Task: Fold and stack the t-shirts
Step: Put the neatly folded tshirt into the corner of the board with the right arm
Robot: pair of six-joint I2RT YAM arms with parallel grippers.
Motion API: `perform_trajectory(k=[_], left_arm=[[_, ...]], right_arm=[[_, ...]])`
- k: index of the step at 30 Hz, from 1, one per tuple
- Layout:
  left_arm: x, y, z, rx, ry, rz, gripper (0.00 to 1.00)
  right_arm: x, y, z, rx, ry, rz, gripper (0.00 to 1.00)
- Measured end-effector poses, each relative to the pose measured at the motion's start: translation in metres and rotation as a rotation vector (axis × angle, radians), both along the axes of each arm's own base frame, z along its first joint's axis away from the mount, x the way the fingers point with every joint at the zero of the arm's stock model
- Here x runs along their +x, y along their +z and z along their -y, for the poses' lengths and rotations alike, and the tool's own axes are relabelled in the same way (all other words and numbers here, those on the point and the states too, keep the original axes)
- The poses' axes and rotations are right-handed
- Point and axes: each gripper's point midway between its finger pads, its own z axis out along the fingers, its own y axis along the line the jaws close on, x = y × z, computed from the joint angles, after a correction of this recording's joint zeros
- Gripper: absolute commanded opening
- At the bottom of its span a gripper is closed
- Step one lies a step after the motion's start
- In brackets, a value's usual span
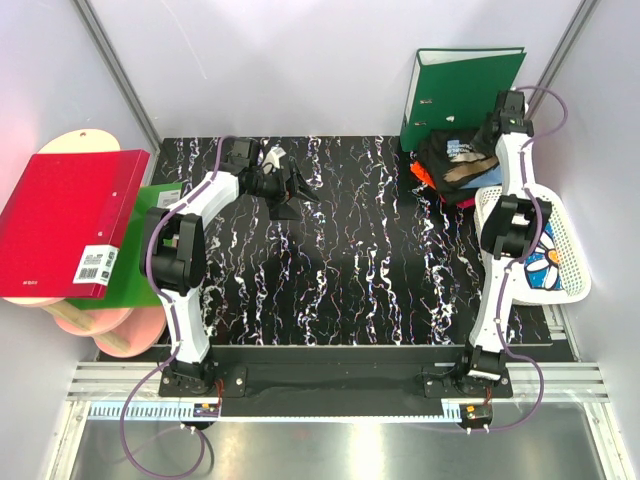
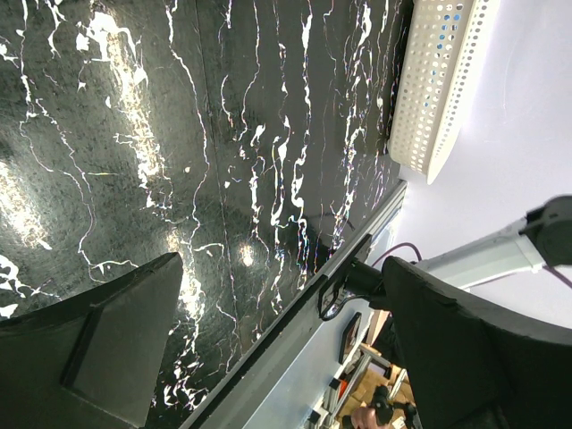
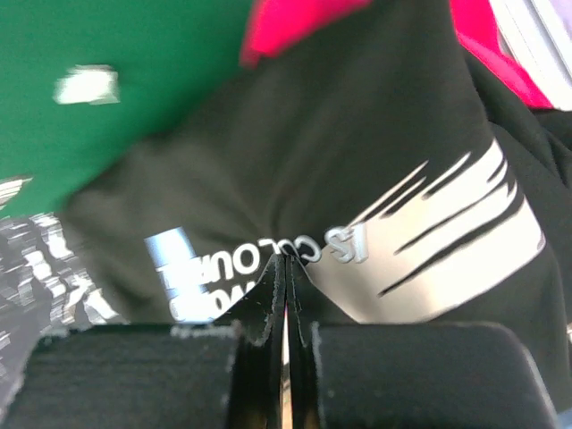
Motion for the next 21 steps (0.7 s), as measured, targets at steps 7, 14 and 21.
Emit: perform_trajectory(k=[7,14,21], left_arm=[[-0.002,-0.001,-0.001,0.005,0.001,-0.014,0.99],[-0.002,-0.004,-0.002,0.018,0.012,-0.025,0.99],[-0.004,-0.004,0.001,0.025,0.009,-0.028,0.99]], right_arm=[[0.01,-0.035,0.033,0.064,-0.093,-0.023,0.0],[0.008,-0.025,0.066,0.093,-0.159,0.014,0.05],[0.005,-0.02,0.073,0.132,-0.131,0.028,0.75]])
